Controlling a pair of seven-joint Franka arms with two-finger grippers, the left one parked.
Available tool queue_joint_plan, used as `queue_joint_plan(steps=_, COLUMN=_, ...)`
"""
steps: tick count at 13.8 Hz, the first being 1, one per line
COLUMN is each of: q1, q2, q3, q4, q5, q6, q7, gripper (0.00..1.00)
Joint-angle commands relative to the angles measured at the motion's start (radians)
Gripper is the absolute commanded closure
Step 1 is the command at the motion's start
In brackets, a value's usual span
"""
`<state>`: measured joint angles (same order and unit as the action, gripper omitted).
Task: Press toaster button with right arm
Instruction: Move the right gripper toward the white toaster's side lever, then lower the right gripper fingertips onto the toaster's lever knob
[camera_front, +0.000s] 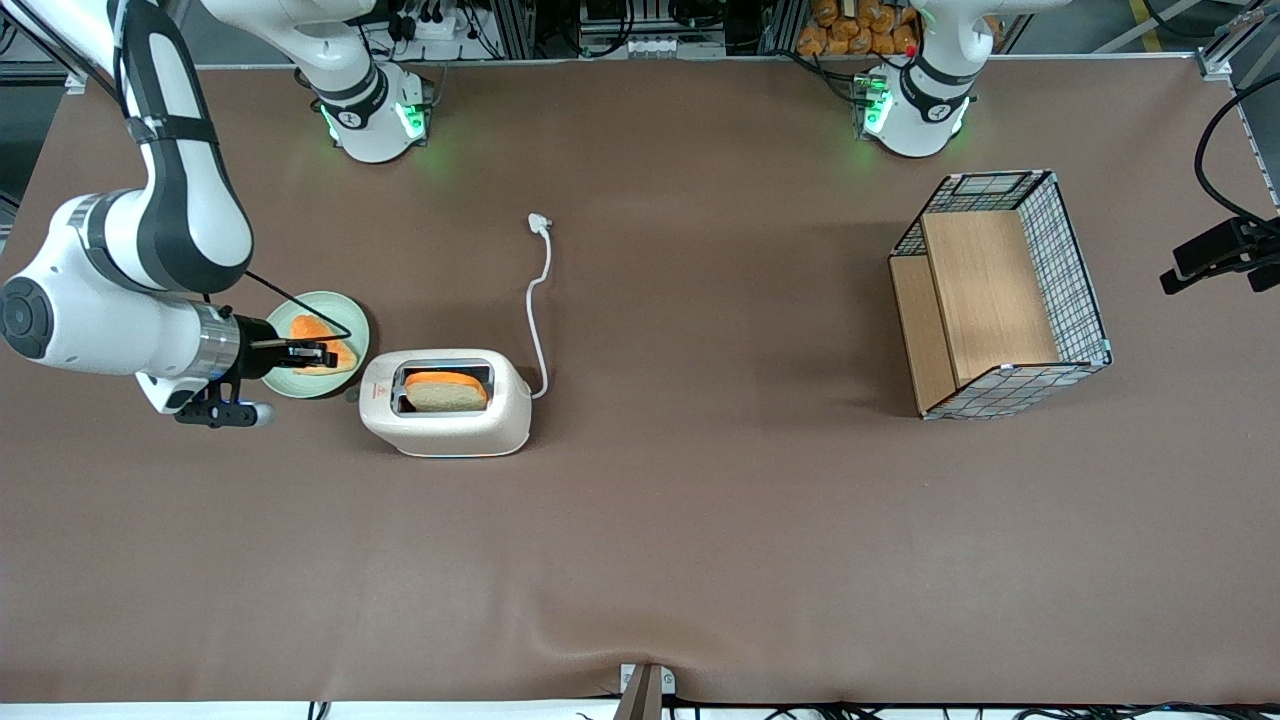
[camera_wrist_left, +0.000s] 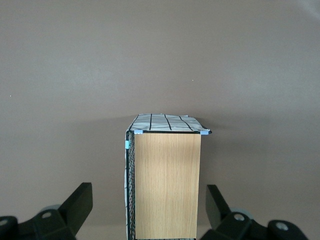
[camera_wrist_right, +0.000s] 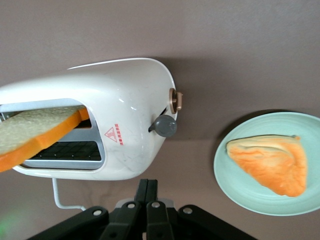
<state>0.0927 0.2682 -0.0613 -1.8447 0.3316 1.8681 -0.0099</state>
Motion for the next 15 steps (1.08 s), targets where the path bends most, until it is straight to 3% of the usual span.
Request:
queue_joint_plan(steps=1, q1=-0.004, q2=0.028, q3=-0.002, q4=0.002, q5=0.046, q6=0.008, q7=-0.01, gripper=1.0)
queue_joint_plan(steps=3, q1=-0.007, q2=0.046, q3=-0.002, q4=0.002, q5=0.079, q6=0.008, q7=-0.01, gripper=1.0)
queue_joint_plan(steps=15, q1=-0.025, q2=0.132, q3=-0.002, q4=0.007, q5=0.095, q6=0.114, q7=-0.085, gripper=1.0)
